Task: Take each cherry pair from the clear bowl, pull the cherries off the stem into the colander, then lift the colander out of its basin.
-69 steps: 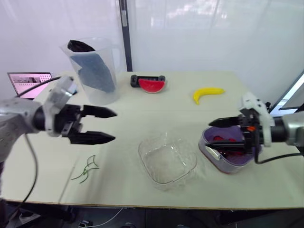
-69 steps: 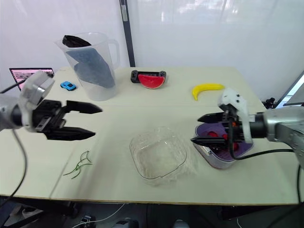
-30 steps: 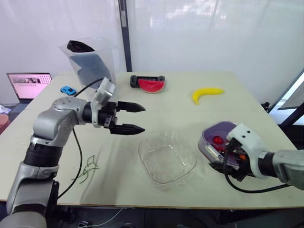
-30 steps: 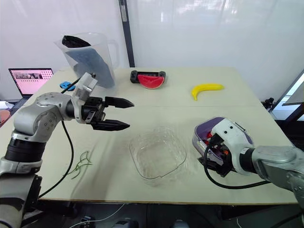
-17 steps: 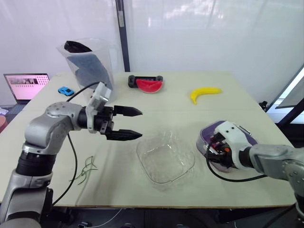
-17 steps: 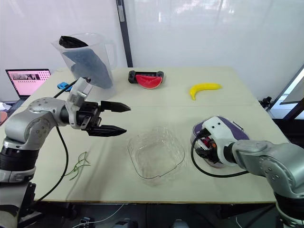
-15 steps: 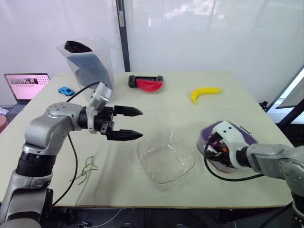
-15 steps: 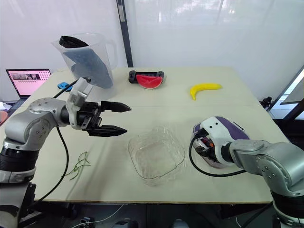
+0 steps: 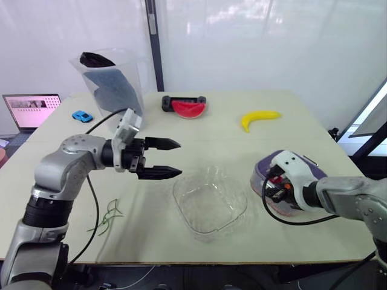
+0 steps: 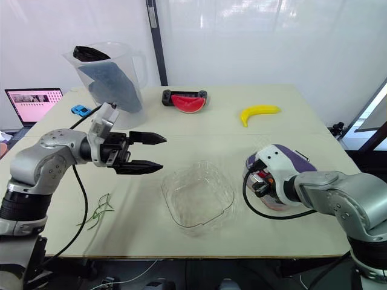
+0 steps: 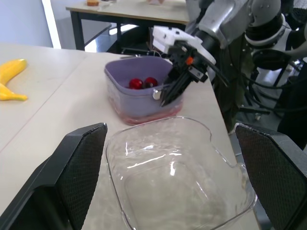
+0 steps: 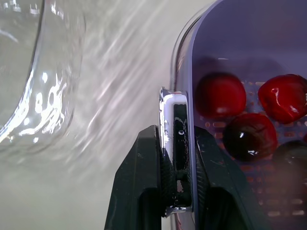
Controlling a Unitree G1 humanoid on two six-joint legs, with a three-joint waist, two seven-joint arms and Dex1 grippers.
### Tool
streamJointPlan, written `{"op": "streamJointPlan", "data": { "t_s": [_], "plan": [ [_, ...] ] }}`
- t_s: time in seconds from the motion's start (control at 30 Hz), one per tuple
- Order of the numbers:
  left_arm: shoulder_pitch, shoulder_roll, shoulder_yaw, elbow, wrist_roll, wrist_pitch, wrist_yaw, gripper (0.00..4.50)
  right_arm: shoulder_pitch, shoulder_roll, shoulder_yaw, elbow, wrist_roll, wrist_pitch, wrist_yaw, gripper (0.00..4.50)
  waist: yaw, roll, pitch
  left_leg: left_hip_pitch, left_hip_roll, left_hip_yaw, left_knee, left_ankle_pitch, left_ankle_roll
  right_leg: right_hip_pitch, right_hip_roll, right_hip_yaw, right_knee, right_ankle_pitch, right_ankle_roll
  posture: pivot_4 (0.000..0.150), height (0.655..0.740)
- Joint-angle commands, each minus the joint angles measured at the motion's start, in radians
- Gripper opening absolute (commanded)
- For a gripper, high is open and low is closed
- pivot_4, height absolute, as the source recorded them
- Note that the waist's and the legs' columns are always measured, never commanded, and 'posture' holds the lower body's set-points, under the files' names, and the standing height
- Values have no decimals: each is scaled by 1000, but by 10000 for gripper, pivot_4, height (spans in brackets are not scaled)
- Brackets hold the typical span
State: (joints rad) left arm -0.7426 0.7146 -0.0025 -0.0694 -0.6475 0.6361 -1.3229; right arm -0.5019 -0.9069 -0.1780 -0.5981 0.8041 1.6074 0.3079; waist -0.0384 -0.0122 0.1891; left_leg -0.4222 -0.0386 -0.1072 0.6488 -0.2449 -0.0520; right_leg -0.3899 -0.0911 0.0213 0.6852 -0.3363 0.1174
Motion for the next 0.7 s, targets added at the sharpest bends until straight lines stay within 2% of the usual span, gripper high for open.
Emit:
{"op": "streamJointPlan", "data": {
  "t_s": [0.03,0.13,0.47,0.7],
  "plan": [
    [-23,-8,-12,22,17,-42,-24,45000,-34,-104,-60,-85,28,1,50,2499,1,0,0,0,0,0,0,0,0,0,0,0,0,0,0,1500,7400],
    [-39,-20,-20,41,20,-52,-35,45000,-21,-188,-40,-137,17,-39,95,2499,2,0,0,0,0,0,0,0,0,0,0,0,0,0,0,1500,7400],
    [-84,-64,-48,118,51,-90,-80,45000,-50,-222,-199,-145,101,7,128,2499,1,0,0,0,0,0,0,0,0,0,0,-1,0,0,0,1500,7400],
    [-94,-77,-59,132,58,-100,-87,45000,-10,-188,-288,-122,138,7,103,2499,1,0,0,0,0,0,0,0,0,0,0,0,0,0,0,1500,7400]
  ]
}}
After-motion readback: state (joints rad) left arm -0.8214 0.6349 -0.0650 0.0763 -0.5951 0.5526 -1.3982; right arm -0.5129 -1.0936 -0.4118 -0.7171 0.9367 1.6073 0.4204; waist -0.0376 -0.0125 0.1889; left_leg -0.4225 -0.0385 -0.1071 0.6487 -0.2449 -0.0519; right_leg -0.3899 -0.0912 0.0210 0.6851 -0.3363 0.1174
